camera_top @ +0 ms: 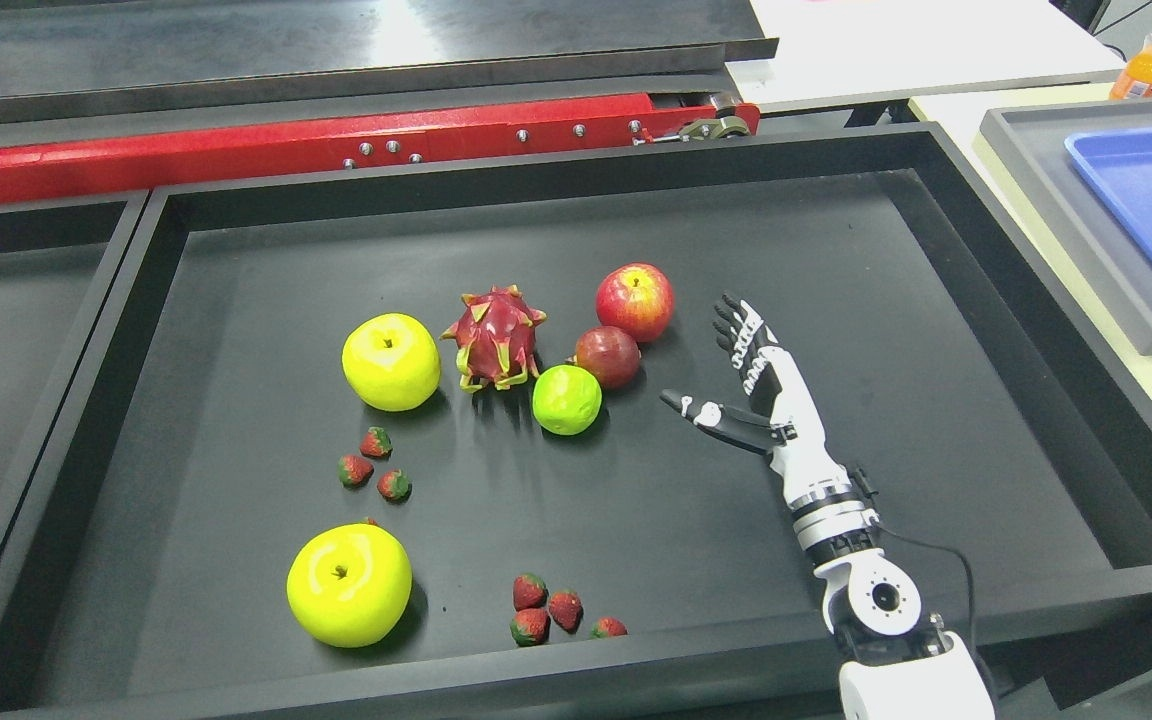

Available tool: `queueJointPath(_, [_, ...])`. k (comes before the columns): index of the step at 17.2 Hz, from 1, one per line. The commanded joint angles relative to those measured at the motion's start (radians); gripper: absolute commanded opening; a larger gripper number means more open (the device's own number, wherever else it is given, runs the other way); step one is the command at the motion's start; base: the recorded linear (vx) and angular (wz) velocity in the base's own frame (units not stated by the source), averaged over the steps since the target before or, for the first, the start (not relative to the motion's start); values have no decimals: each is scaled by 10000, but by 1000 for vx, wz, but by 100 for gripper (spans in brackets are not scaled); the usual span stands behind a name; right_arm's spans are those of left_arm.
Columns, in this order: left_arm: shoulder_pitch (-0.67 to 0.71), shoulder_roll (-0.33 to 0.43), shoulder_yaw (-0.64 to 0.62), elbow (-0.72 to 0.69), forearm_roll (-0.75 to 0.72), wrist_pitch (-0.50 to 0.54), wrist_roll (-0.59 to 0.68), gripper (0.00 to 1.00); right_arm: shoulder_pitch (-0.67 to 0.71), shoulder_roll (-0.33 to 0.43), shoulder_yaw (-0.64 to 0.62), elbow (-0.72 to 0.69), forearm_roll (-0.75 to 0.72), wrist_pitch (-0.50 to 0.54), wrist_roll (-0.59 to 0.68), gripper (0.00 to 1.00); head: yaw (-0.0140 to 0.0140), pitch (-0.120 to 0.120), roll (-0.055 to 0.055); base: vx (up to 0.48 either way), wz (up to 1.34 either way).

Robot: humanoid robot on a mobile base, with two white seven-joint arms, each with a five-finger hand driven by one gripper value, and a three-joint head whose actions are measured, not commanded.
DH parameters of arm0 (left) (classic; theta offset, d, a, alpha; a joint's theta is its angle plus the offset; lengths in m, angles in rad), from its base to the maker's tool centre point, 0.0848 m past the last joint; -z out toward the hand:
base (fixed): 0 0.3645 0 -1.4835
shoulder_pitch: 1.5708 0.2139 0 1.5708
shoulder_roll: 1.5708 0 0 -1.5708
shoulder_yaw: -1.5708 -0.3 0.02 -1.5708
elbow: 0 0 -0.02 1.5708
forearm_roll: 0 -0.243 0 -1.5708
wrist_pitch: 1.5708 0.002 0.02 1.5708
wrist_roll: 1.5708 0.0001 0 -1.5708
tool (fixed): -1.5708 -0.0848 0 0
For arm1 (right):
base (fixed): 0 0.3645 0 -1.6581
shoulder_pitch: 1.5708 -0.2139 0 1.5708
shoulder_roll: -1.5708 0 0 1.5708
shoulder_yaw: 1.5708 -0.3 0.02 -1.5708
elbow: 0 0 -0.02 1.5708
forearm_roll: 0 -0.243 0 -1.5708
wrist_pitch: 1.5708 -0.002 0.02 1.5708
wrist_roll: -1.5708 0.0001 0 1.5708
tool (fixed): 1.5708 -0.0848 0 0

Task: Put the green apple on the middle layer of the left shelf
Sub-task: 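Open the right hand and withdraw it from the green apple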

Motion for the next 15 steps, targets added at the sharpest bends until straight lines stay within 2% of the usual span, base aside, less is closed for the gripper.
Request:
queueJointPath(1, [0,174,0,-2,-1,2,0,100,285,-127,-806,-547,-320,0,94,100,0,0,0,0,0])
queueJointPath(15, [0,174,0,-2,-1,2,0,100,454,-127,-376,-485,-320,15,94,100,0,0,0,0,0])
